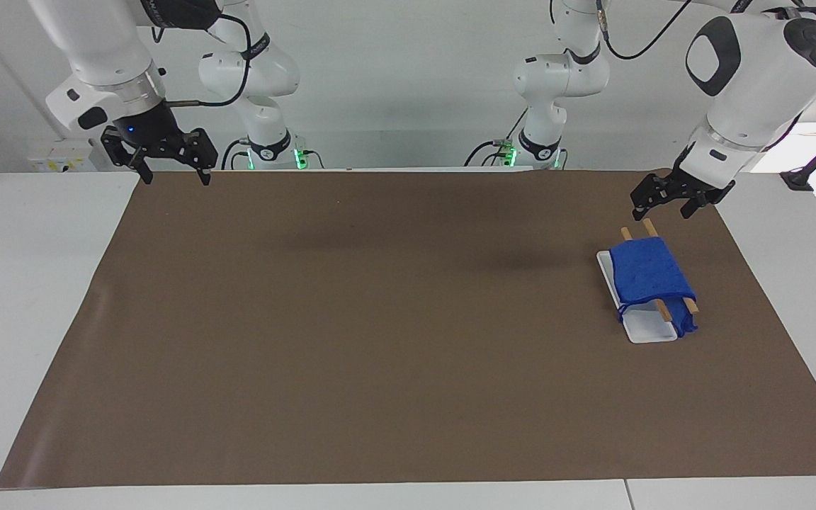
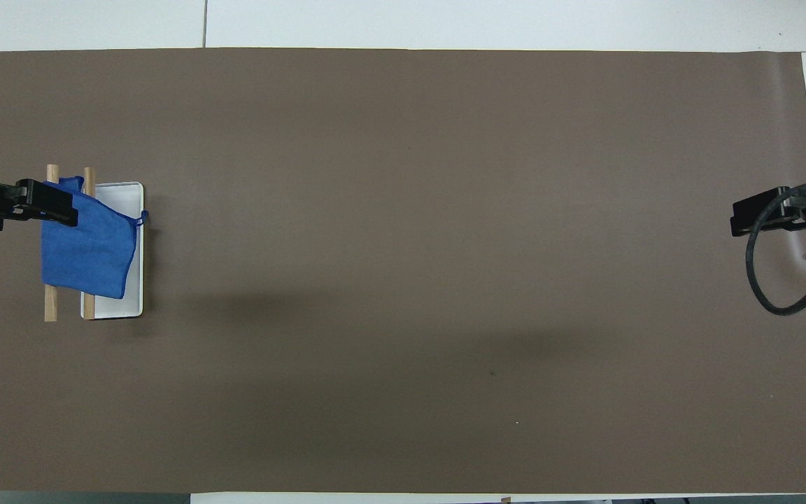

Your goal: Right arm passes towel to left arm to hang

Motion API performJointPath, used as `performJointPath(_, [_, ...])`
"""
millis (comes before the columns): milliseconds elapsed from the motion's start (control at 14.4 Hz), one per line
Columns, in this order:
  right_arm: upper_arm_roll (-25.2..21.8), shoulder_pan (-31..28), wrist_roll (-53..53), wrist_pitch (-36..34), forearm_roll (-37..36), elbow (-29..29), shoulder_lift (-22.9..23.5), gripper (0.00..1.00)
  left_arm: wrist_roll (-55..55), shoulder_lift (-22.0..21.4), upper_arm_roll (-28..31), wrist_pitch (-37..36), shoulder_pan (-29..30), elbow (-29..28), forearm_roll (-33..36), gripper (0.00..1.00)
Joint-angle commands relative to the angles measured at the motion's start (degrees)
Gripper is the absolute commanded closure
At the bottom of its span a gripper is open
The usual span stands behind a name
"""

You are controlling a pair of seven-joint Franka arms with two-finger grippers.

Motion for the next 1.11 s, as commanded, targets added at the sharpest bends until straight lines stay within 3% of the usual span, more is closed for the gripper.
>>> performJointPath(0, [0.2,-0.66,-1.46,0.01,-0.26,-0.84,-0.93,0.0,-0.6,-0.77,-0.28,-0.01,-0.95,-0.34,1.16,0.0])
performJointPath(277, [0.11,-0.84,-1.72,-0.34,0.0,-1.01,-1.02,0.0,2.1,-0.68,-0.37,2.88,-0.95,-0.43,2.47,0.0])
performJointPath(1038, [0.11,-0.93,-1.63,-0.43,0.0,-0.93,-1.02,0.0,5.46,-1.03,-0.54,2.45,-0.86,-0.87,3.01,0.0])
